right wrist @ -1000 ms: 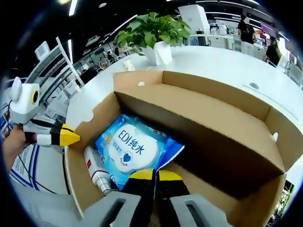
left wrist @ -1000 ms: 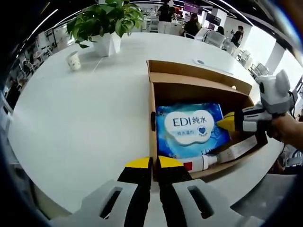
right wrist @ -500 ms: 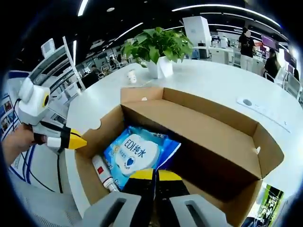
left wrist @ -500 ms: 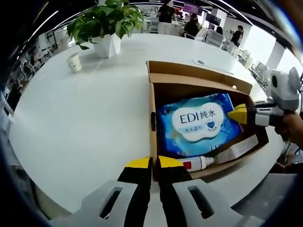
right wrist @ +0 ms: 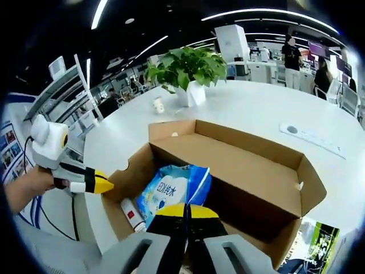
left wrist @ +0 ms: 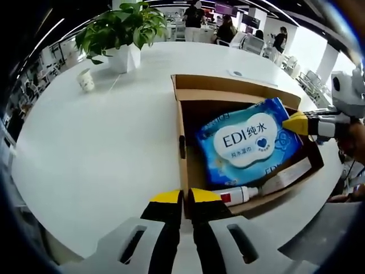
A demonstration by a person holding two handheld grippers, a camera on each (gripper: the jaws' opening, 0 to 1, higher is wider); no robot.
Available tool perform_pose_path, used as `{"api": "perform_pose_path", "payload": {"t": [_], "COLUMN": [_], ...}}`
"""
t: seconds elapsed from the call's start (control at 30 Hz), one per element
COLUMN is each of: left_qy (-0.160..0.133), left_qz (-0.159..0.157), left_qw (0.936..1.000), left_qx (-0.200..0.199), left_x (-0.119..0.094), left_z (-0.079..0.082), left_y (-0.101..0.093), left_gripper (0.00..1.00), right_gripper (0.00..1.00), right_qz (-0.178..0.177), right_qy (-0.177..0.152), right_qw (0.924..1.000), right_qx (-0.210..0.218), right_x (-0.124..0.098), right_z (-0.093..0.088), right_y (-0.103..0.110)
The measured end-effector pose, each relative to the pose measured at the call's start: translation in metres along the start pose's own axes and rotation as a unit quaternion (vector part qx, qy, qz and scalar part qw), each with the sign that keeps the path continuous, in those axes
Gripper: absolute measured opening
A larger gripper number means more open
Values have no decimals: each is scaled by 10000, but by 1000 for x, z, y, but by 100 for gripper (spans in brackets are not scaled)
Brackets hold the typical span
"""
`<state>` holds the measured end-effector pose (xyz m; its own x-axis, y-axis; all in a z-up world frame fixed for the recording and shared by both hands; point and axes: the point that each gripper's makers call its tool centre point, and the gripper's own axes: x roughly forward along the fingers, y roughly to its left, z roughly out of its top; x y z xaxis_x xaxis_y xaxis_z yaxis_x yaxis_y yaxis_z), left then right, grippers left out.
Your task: Operate the shoe box by opening the lid, removing the specified soft item, and placing it in the target area until the item is outside and the box remains undamaged.
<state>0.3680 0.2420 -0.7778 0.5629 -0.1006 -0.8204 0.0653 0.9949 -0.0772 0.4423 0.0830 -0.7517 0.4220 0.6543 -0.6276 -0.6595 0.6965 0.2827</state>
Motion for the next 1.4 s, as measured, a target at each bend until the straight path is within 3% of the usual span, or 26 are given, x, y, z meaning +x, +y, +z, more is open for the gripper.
{"api": "perform_pose_path", "payload": {"t": [0.2,0.63,0.9,1.2,1.4], "left_qy": [-41,-356,-327,-270,-239], "left_qz": [-28,-112,-185,-107,-115], "left_qw": [10000,9992,9993,9996,9996], "left_qx": [51,159,65,25,29], "left_x": [-2,-2,2,4,5], "left_z": [1,22,19,12,9], "left_y": [-1,4,6,10,9], "left_gripper": [4,9,10,3,3], "right_gripper": [0,0,0,0,0], "right_qz": [117,423,485,478,484], "right_qy": [-168,-465,-529,-646,-790], "right_qw": [9996,9980,9974,9968,9957], "right_qx": [171,114,73,39,80], "right_x": [-6,-19,-27,-41,-57], "right_z": [12,35,44,56,72], "right_y": [8,33,39,41,38]}}
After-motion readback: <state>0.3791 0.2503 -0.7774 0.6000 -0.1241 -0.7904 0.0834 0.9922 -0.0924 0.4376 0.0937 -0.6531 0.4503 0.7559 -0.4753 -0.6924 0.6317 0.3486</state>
